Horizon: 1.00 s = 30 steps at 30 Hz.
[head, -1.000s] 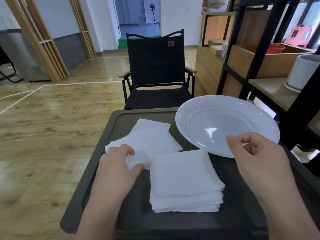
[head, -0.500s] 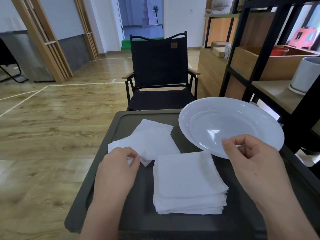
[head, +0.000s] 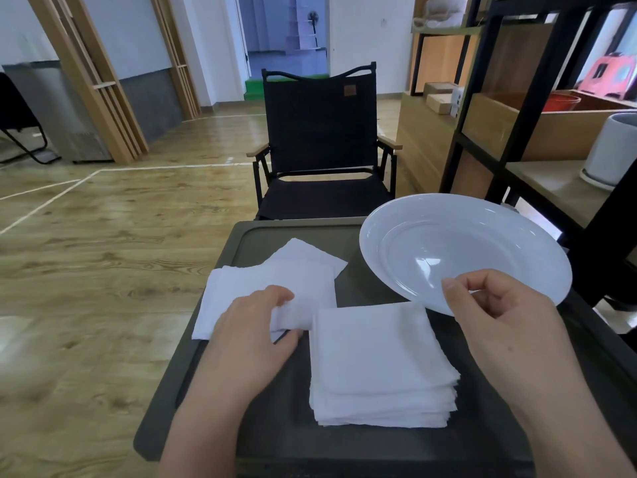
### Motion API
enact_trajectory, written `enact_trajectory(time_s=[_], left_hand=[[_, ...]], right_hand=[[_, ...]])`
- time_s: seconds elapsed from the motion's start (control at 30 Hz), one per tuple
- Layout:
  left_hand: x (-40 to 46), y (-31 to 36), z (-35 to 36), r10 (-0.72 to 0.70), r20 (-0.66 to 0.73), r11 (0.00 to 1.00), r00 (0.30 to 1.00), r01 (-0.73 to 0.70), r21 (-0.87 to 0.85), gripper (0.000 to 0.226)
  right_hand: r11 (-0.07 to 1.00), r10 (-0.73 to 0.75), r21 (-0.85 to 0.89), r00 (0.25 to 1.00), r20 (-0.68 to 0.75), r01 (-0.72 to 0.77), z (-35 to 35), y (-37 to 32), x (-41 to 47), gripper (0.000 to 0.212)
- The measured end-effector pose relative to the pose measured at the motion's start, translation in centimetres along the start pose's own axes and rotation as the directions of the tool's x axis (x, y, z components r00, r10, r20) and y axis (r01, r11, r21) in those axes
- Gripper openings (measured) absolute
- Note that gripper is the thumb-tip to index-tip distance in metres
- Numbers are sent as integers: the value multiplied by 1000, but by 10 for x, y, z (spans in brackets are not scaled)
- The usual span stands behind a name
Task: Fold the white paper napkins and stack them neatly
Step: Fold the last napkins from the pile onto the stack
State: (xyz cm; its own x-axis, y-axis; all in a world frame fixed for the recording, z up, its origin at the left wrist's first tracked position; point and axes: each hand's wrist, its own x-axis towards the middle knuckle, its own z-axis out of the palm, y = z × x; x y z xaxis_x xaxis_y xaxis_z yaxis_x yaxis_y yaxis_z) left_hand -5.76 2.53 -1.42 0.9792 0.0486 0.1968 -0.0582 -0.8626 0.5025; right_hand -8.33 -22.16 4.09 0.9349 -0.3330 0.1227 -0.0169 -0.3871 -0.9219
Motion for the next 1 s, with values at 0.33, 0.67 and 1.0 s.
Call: enact_trajectory(time_s=[0.33, 0.67, 1.0], left_hand=[[4, 0, 4, 9, -133, 1000, 991, -5, 30, 10], [3, 4, 2, 128, 2, 992, 992, -128, 8, 6], [4, 7, 2, 25, -110, 993, 994, -38, -115, 11]], right_hand=[[1000, 17, 10, 1000, 4, -17, 2, 0, 0, 19], [999, 18, 26, 1000, 7, -18, 1, 1, 0, 19], [999, 11, 37, 1000, 8, -12, 0, 1, 0, 18]])
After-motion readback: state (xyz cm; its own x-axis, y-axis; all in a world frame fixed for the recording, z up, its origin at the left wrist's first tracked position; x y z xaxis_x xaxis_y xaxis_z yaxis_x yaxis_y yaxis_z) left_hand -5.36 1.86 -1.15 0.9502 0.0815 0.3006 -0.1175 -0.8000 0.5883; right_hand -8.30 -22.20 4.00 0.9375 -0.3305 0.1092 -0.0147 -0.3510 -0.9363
